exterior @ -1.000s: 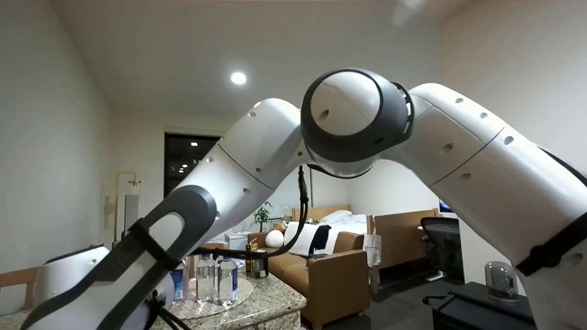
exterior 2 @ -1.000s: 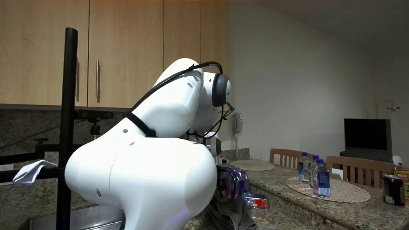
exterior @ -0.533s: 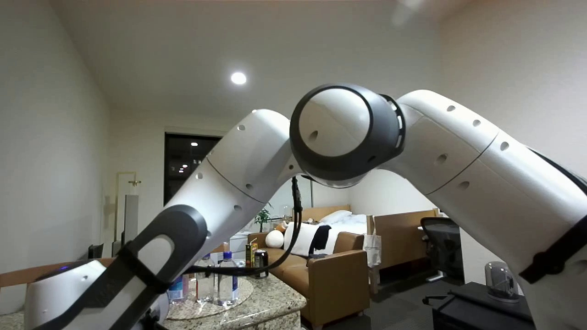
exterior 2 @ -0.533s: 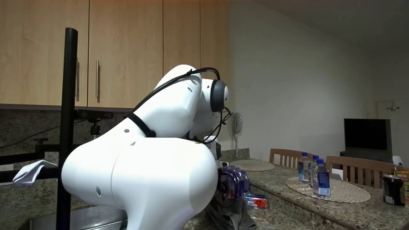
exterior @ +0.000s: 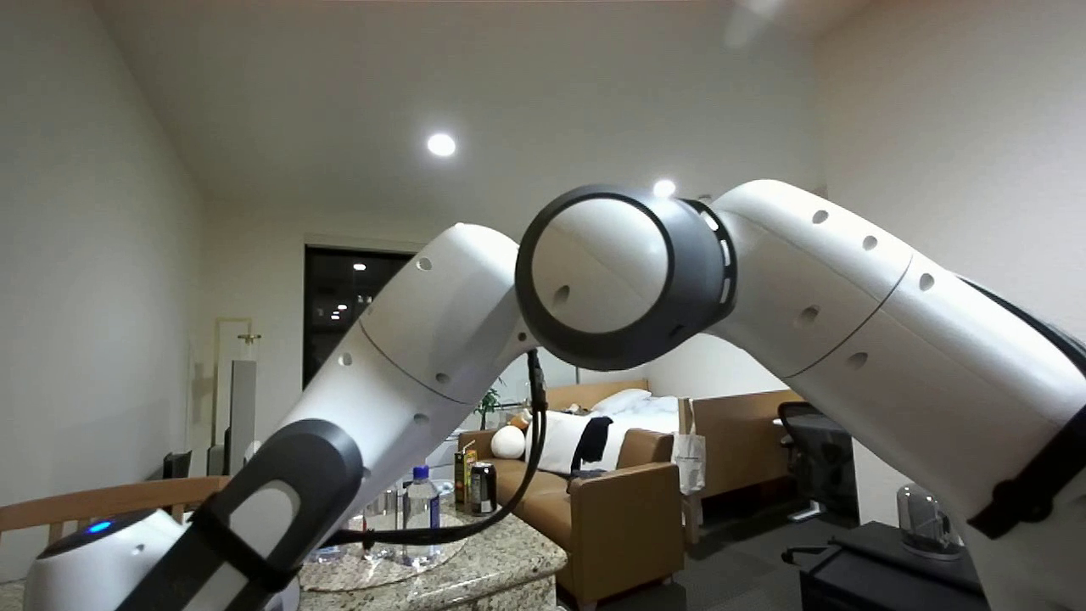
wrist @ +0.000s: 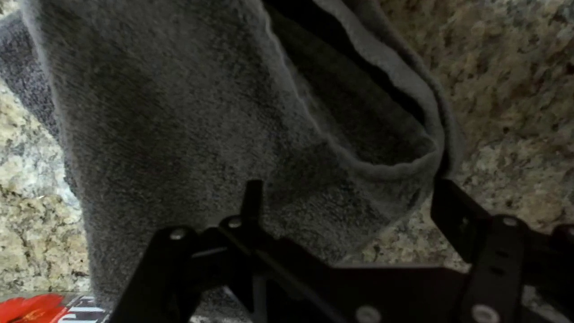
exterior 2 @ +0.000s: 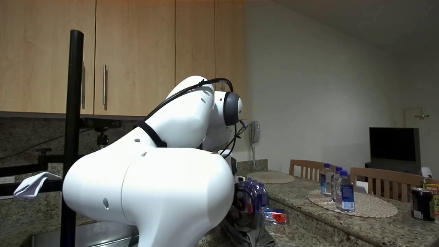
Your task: Unfold the towel on the counter.
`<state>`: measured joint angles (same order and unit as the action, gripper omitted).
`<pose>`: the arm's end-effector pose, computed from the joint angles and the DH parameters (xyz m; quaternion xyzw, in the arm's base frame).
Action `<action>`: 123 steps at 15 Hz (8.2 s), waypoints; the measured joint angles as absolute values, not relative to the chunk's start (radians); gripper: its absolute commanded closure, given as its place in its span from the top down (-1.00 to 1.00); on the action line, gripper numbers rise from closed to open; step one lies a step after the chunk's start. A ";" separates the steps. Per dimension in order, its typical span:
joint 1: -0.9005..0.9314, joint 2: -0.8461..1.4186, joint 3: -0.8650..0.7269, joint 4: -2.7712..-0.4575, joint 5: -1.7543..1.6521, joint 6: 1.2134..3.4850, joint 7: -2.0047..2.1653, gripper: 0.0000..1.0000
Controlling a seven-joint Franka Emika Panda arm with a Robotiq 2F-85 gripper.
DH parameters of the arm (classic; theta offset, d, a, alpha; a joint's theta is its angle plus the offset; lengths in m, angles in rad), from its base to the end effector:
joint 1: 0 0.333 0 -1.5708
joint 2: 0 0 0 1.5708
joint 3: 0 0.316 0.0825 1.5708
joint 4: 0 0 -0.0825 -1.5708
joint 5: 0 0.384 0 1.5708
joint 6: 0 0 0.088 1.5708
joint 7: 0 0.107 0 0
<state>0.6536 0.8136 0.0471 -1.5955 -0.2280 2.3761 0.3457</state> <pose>0.5309 0.4395 0.1505 0.9661 0.2507 0.0170 0.0598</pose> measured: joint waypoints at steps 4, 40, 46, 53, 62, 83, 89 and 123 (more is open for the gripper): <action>0.660 0.840 0.035 -1.548 -0.228 2.376 0.346 1.00; 0.566 0.829 0.108 -1.473 -0.182 2.275 0.322 -0.80; 0.552 0.787 0.118 -1.473 -0.182 2.272 0.322 -0.80; 0.553 0.723 0.101 -1.473 -0.208 2.269 0.323 -0.80; 0.552 0.597 0.074 -1.473 -0.282 2.246 0.322 -0.79; 0.437 0.546 0.153 -1.657 -0.250 2.167 0.129 0.12; 0.441 0.555 0.189 -1.730 -0.206 2.225 0.138 0.88; 0.693 0.713 -0.054 -1.834 -0.432 2.575 0.514 -0.83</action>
<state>0.6932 0.7129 -0.0543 -1.8344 -0.4316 2.5747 0.5135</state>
